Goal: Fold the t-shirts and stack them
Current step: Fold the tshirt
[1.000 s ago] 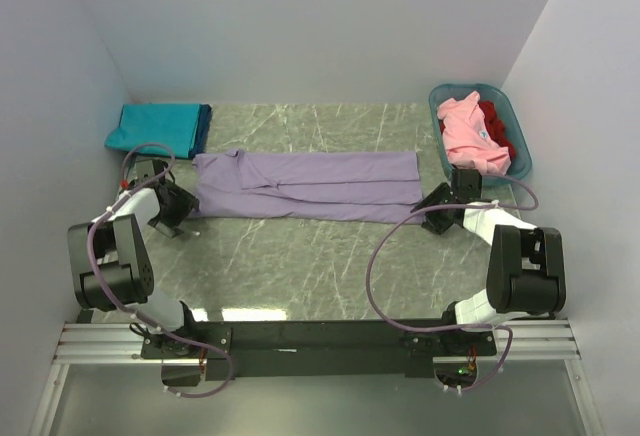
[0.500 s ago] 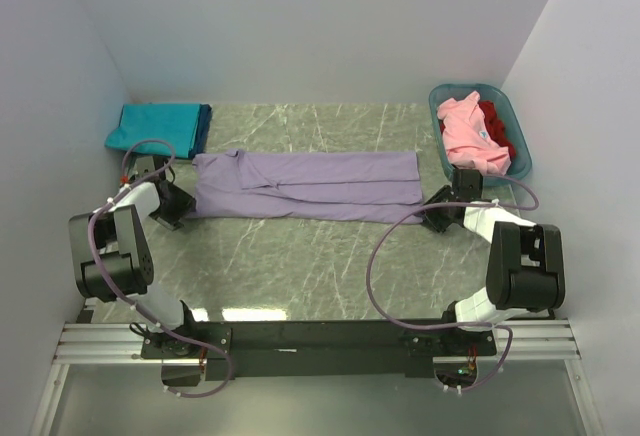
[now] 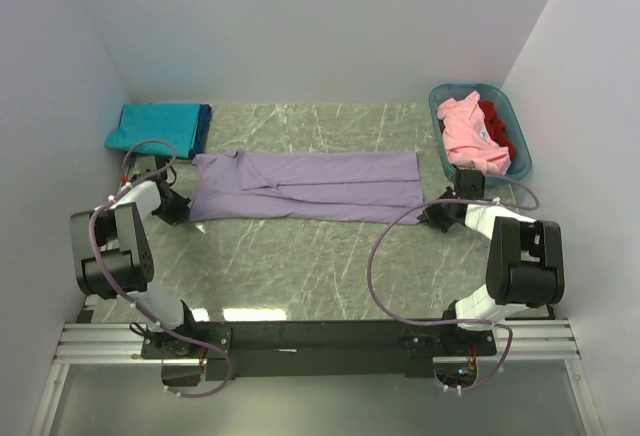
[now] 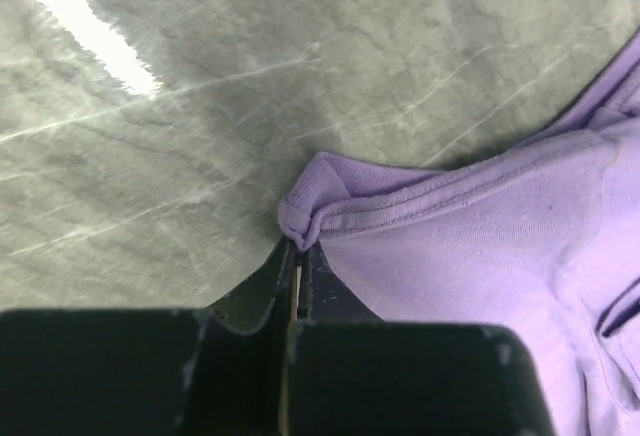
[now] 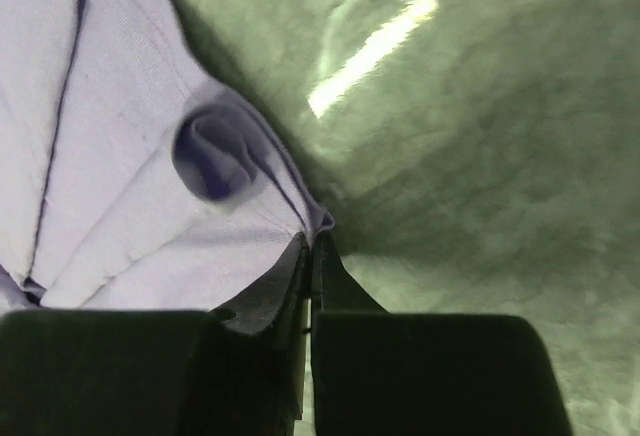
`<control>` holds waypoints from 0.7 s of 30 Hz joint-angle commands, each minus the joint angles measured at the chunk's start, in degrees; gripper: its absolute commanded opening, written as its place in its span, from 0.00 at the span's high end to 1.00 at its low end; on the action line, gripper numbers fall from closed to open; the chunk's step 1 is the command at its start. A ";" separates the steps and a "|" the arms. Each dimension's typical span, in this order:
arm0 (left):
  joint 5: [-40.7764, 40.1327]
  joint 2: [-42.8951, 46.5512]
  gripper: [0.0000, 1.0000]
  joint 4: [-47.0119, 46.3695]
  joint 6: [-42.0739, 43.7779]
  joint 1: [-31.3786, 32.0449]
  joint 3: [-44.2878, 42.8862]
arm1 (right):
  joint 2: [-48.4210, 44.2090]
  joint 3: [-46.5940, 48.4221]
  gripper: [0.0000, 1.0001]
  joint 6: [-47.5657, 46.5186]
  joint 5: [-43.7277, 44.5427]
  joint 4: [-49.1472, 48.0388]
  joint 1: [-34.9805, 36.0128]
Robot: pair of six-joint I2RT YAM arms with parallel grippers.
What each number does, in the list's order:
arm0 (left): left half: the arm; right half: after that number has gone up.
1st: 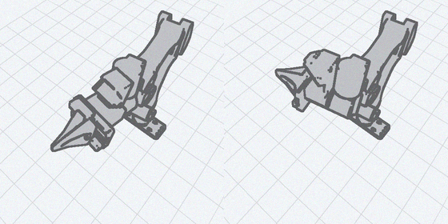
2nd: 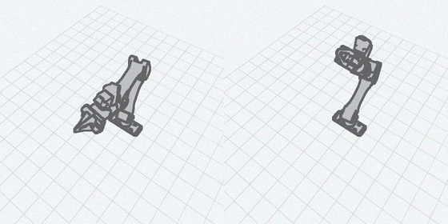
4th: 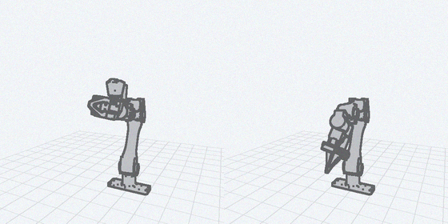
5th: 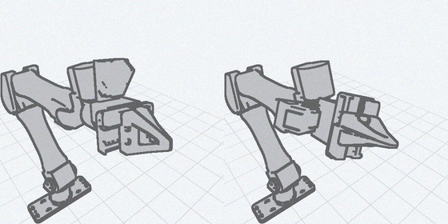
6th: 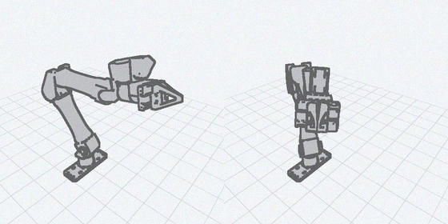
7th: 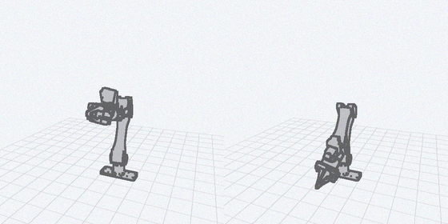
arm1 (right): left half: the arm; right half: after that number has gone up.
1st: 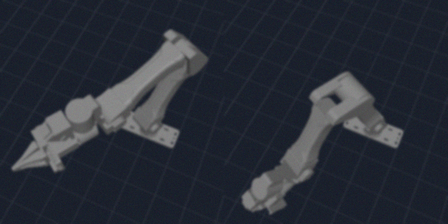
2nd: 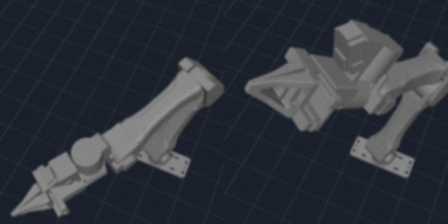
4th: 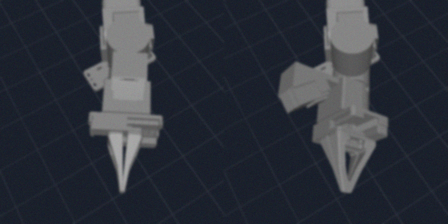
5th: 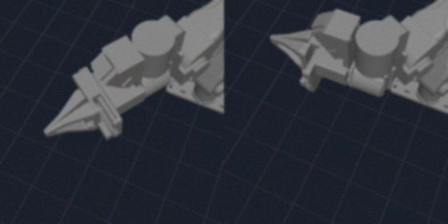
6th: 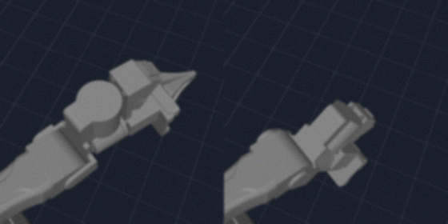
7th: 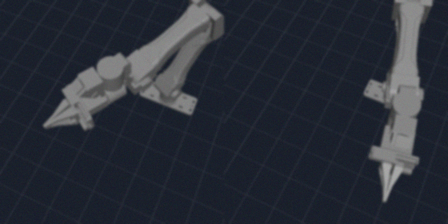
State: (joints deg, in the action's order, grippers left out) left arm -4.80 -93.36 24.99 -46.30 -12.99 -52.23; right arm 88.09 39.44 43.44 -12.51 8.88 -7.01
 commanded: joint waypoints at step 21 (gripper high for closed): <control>-7.24 20.06 0.78 14.55 -4.84 -2.12 11.80 | -11.71 -4.02 0.84 -6.88 10.40 14.84 -8.11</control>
State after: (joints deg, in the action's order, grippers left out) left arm -8.56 -75.13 39.40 -49.80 -14.33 -40.42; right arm 78.17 35.79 38.44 -7.03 22.55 -14.09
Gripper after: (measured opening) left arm 0.204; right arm 0.143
